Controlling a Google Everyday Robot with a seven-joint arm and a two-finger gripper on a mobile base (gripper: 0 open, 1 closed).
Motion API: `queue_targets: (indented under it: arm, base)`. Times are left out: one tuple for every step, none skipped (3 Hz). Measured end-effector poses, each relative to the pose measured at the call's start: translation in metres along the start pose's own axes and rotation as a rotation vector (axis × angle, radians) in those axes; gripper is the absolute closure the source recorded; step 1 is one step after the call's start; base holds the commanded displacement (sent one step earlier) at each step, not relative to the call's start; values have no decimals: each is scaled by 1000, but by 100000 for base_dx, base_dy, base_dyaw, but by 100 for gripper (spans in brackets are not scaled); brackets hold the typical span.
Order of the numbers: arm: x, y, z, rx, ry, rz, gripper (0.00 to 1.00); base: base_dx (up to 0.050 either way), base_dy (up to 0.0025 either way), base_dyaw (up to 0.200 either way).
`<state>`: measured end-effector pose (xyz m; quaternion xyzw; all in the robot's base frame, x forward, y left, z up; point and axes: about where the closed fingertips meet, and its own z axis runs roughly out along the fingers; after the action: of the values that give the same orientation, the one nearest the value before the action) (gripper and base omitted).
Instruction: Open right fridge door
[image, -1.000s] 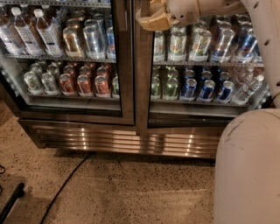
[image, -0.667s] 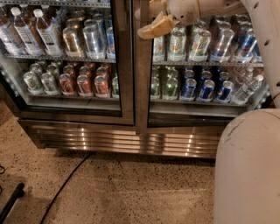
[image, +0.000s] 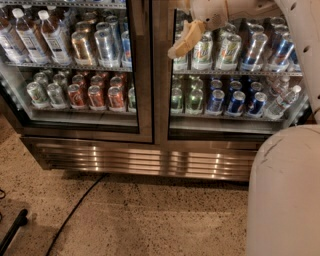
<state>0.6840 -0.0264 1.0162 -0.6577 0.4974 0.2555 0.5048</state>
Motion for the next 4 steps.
queue_targets:
  arm:
    - [15,2,-28,94,-42,37,0]
    - [25,15,-69,254,-128,67,0]
    - [55,31,-86,304,-111,125,0]
    - [54,32,-81,295,-108,125,0]
  base:
    - [0,0,0]
    - [0,0,0]
    - [0,0,0]
    - [0,0,0]
